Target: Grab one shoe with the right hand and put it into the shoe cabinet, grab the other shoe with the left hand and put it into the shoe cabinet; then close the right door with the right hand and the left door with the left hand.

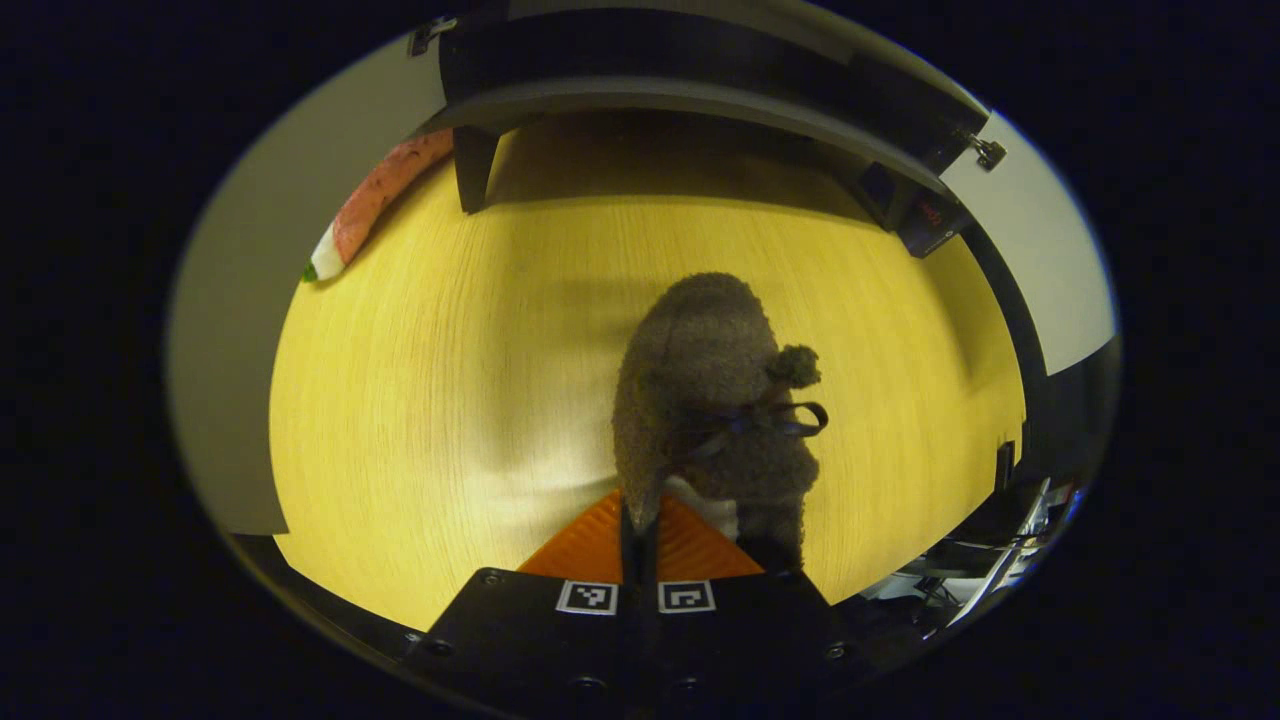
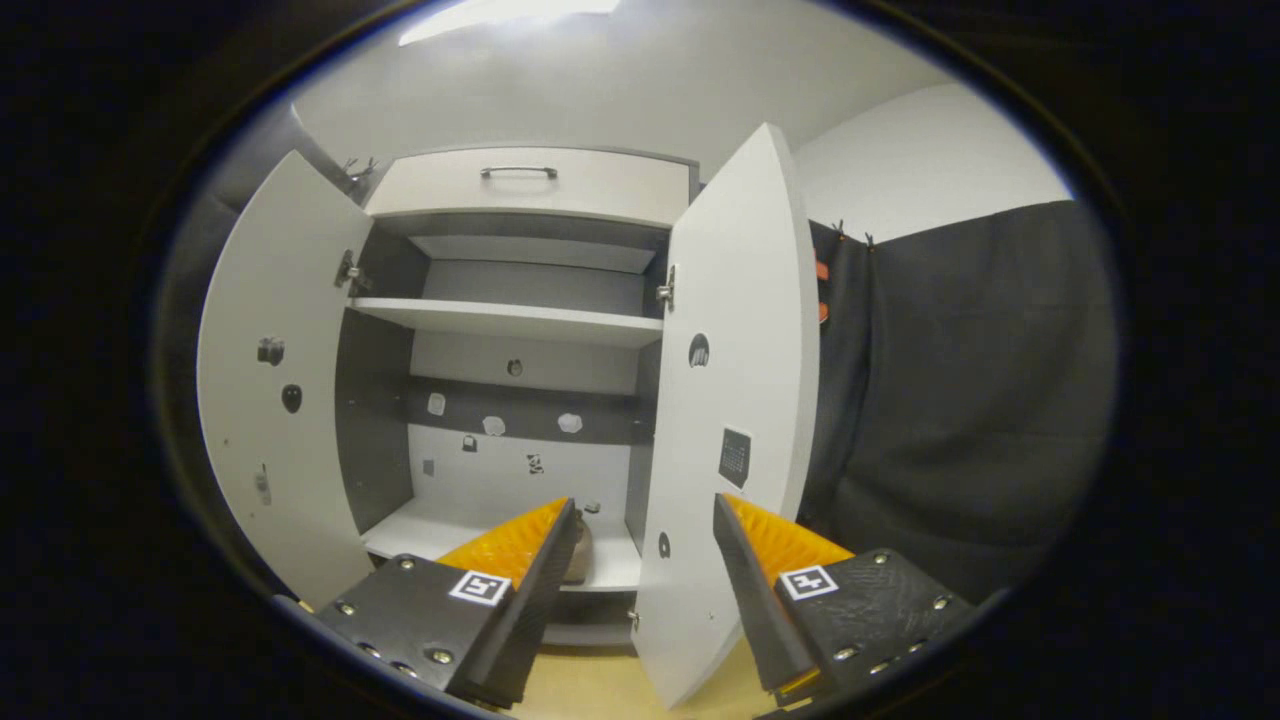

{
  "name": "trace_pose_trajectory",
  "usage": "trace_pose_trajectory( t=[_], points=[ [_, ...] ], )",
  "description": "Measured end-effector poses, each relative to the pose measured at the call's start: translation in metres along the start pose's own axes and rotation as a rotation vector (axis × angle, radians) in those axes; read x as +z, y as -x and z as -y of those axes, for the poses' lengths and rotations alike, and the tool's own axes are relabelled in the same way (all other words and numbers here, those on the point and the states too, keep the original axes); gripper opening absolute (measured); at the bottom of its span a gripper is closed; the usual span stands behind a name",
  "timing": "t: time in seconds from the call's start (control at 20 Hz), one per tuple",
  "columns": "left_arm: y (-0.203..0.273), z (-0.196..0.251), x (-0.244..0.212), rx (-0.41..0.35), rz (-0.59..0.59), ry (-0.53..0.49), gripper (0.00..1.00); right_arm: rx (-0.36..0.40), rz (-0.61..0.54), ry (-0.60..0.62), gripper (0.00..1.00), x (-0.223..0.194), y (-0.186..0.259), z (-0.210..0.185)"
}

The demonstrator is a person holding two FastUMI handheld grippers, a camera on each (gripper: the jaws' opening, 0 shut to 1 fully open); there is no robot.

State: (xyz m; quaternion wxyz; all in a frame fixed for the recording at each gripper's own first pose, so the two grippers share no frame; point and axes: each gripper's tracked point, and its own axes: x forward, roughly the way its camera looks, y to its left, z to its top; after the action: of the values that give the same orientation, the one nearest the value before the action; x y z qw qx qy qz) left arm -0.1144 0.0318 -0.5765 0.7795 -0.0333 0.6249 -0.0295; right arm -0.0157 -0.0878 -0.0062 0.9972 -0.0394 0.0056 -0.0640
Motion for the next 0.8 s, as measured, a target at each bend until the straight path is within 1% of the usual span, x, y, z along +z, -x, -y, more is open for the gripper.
trace_pose_trajectory(
  t=[0.05,0.1,0.15,0.35,0.55,0.6,0.65,0.7,0.8],
  points=[
    [0.0,0.001,0.002,-0.011,0.01,0.001,0.03,0.002,0.001,-0.003,0.83,-0.002,0.001,0.0],
    [0.002,0.002,0.006,-0.024,0.032,0.0,0.01,0.005,0.004,-0.007,0.82,-0.004,0.002,0.001],
    [0.001,0.0,0.007,-0.032,0.06,-0.007,0.01,0.009,0.006,-0.009,0.8,-0.004,0.004,0.001],
    [0.006,-0.003,0.02,-0.083,0.169,-0.016,0.01,0.016,0.019,-0.017,0.8,-0.006,0.01,0.006],
    [-0.001,-0.005,0.026,-0.098,0.285,-0.045,0.01,0.027,0.021,-0.069,0.8,-0.011,0.014,0.008],
    [-0.001,-0.005,0.027,-0.111,0.315,-0.041,0.01,0.024,0.015,-0.073,0.83,-0.013,0.014,0.011],
    [-0.002,-0.004,0.029,-0.126,0.344,-0.035,0.01,0.022,0.013,-0.078,0.83,-0.014,0.015,0.014],
    [-0.004,-0.005,0.03,-0.138,0.372,-0.032,0.01,0.02,0.013,-0.086,0.8,-0.014,0.015,0.016],
    [-0.008,-0.004,0.032,-0.158,0.426,-0.027,0.01,0.021,0.019,-0.099,0.8,-0.013,0.016,0.019]
  ],
)
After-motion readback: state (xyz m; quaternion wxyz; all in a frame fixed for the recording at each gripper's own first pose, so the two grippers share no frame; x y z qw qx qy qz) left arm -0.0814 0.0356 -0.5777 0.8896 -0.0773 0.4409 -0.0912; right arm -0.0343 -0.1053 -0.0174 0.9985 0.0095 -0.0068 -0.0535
